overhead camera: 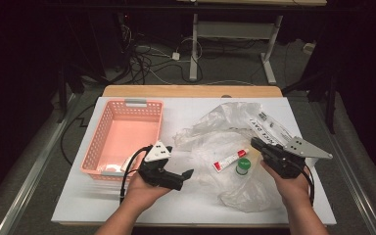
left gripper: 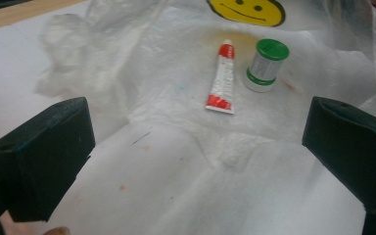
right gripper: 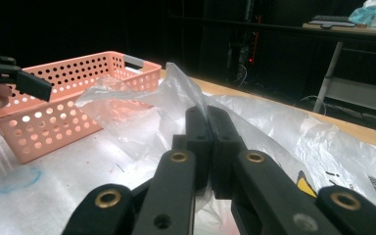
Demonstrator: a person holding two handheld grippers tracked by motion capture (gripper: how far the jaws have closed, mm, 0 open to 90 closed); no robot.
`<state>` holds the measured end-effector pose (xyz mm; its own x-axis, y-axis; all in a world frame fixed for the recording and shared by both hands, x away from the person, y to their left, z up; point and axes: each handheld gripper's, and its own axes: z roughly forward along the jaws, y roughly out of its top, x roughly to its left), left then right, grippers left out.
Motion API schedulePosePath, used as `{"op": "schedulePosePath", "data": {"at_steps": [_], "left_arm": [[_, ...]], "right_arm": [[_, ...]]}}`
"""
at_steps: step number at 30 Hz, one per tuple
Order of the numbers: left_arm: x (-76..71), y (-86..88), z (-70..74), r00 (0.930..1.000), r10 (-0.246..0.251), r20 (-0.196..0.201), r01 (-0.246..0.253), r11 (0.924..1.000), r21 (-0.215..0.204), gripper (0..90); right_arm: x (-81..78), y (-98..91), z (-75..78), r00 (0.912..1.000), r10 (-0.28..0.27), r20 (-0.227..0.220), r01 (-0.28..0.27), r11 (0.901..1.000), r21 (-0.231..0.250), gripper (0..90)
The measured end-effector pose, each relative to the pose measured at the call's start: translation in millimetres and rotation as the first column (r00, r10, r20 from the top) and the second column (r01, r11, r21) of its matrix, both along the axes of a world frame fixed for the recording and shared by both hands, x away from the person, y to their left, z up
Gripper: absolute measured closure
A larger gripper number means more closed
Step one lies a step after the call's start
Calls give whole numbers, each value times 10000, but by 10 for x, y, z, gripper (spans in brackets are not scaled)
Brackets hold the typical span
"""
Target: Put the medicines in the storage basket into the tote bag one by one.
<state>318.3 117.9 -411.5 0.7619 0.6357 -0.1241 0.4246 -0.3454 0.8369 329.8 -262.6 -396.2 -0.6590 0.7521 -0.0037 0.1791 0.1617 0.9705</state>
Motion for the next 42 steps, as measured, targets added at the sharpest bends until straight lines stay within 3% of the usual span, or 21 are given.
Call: {"op": "schedulePosePath", "data": {"at_steps": [9,18,22,33,42], "left_arm": [[19,350,-5,9958,917,53,-918,9950,390,0],[25,639,-8,9865,1635,-34,-1632,9855,461,0],[39,776,-15,9795,2012,-125,-2003,9784,513,0],[94,1154,-41,9515,3058,-352,-3039,9514,509,0],[112,1328,-66,9373,3438,-580,-3408,9385,554,0]], "right_arm": [[-4,-2,7,10000,-24,15,24,10000,39,893],[0,-6,4,10000,-39,22,39,10000,32,893],[1,-1,5,10000,-20,31,20,10000,18,893],[-1,-3,10,10000,-22,7,22,10000,34,893],[-1,-3,11,10000,-3,23,3,10000,18,893]]}}
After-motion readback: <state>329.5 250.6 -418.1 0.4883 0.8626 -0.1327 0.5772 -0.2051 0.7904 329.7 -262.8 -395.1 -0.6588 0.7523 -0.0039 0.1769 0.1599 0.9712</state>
